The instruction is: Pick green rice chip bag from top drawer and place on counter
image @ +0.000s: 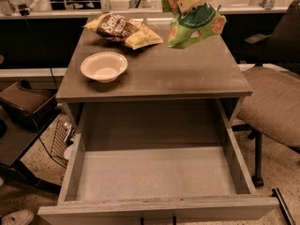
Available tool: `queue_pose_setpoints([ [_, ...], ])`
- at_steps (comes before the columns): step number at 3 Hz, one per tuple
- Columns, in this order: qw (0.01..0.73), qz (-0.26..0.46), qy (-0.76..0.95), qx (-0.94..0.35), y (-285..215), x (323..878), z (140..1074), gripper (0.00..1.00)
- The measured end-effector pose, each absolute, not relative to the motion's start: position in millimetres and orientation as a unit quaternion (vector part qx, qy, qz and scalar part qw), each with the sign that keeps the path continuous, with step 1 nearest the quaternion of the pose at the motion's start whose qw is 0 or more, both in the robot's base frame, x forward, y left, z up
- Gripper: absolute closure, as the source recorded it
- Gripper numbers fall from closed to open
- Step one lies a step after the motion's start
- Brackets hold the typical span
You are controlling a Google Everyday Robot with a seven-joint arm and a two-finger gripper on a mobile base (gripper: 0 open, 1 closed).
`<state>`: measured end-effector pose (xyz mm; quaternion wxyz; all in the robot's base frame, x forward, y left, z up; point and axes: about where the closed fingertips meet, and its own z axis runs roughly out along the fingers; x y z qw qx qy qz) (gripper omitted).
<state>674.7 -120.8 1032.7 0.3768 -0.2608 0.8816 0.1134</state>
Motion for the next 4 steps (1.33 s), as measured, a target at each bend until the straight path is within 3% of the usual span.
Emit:
queue_pose_setpoints([
  [2,0.397,0.094,0.896,-0.179,-168,754,991,1.0],
  [4,0.39,0.075,0.903,-0.161,-184,773,967,1.0],
])
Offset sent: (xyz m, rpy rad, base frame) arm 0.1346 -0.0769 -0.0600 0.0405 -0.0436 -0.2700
